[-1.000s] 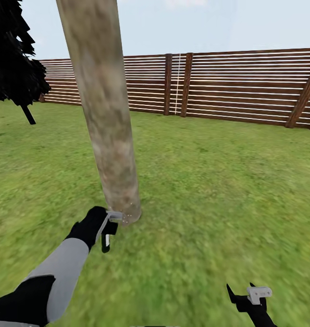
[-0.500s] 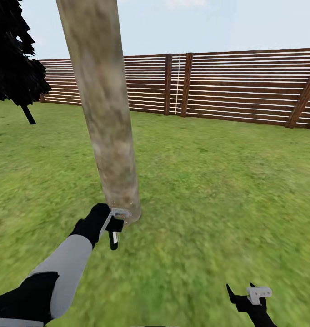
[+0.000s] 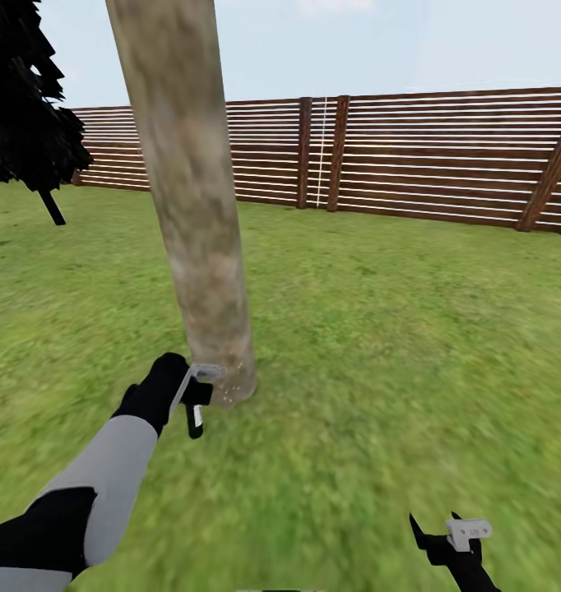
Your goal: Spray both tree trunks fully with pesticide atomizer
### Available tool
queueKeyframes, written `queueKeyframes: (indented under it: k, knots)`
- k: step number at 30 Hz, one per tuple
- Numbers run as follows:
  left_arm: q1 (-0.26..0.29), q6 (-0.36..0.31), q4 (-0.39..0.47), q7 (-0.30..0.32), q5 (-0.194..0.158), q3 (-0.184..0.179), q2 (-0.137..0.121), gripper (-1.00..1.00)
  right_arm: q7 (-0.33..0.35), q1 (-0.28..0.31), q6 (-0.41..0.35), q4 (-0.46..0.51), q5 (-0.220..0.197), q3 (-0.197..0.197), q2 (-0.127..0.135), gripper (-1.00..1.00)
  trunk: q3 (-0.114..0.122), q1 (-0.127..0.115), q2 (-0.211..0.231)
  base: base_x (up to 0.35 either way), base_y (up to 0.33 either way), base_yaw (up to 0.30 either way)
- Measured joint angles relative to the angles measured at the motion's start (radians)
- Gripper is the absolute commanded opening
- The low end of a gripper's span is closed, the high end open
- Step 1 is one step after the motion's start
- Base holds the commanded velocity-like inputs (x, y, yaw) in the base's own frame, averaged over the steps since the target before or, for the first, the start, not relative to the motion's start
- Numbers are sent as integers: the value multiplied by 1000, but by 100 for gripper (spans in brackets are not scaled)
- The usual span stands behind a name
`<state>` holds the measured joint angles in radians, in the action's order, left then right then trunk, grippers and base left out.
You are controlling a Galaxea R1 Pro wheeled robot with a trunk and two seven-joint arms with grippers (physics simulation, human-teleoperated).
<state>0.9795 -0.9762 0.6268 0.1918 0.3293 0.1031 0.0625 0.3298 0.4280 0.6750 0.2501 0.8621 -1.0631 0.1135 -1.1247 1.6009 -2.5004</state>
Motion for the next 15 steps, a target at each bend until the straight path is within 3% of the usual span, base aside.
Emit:
queueKeyframes:
  k: [2,6,8,10,12,13,14,15]
  knots:
    - [-1,0,30,0,3,0,-12,-100,0,0,0,0,0,0,0,100,0,0,0,-297,127,0]
    - [1,1,60,0,3,-1,-65,-100,0,0,0,0,0,0,0,100,0,0,0,-144,69,0]
    - [1,5,62,1,-2,-2,-68,-100,0,0,0,0,1,0,0,100,0,0,0,-10,5,0]
    - [2,9,63,2,-9,-14,-54,-100,0,0,0,0,1,0,0,100,0,0,0,-2,1,0]
    - [2,5,63,34,-16,-85,-38,-100,0,0,0,0,1,0,0,100,0,0,0,0,0,0]
    - [3,2,63,120,-23,-163,-35,-100,0,0,0,0,1,0,0,100,0,0,0,0,0,0]
    - [3,0,73,198,-21,-210,-35,-100,0,0,0,0,2,0,0,100,0,0,0,0,0,0]
    - [4,1,87,232,-3,-228,-36,-100,0,0,0,0,2,0,0,100,0,0,0,0,0,0]
